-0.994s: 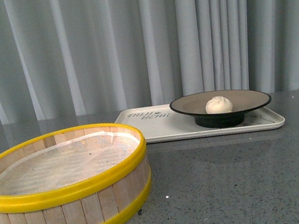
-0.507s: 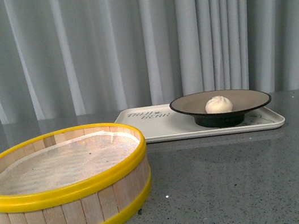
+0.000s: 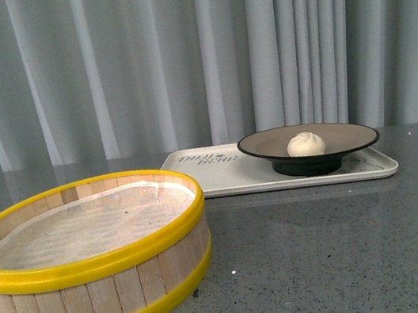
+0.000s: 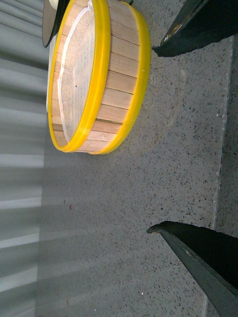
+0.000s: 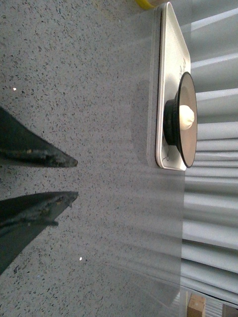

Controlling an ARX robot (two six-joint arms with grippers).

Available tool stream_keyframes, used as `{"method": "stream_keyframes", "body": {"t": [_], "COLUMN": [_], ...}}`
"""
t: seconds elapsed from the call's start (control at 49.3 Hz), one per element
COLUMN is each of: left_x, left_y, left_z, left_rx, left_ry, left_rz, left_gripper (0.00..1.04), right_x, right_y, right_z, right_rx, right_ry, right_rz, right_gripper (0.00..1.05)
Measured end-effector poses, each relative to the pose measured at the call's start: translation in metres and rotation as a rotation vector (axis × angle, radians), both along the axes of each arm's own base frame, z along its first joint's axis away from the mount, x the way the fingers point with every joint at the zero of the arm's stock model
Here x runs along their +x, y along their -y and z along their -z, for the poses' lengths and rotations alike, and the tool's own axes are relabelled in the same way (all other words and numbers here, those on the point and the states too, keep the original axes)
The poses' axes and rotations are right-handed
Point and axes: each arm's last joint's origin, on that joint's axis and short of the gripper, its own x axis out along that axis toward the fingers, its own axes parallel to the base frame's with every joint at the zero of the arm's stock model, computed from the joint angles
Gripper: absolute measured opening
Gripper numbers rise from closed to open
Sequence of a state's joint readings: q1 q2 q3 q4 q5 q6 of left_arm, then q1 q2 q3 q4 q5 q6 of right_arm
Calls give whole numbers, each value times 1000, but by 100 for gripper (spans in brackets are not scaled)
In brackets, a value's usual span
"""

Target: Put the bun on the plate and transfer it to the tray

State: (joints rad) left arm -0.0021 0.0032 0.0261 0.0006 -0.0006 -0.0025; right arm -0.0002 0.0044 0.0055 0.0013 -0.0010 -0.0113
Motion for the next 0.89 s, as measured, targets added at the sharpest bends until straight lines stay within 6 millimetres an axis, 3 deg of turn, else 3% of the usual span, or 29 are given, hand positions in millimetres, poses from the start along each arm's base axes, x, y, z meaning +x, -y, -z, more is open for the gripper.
{"method": "stream_keyframes", "body": {"t": [0.406, 0.893], "left_x": [0, 0], "left_y": [0, 0], "left_z": [0, 0], "left_rx": [0, 0], "left_ry": [0, 0], "left_rz": [0, 0], "left_gripper": [98, 98], "right_x": [0, 0], "right_y": [0, 0], "right_z": [0, 0], "right_rx": [0, 1], "right_ry": [0, 0], "right_rz": [0, 0], "right_gripper": [97, 96]}}
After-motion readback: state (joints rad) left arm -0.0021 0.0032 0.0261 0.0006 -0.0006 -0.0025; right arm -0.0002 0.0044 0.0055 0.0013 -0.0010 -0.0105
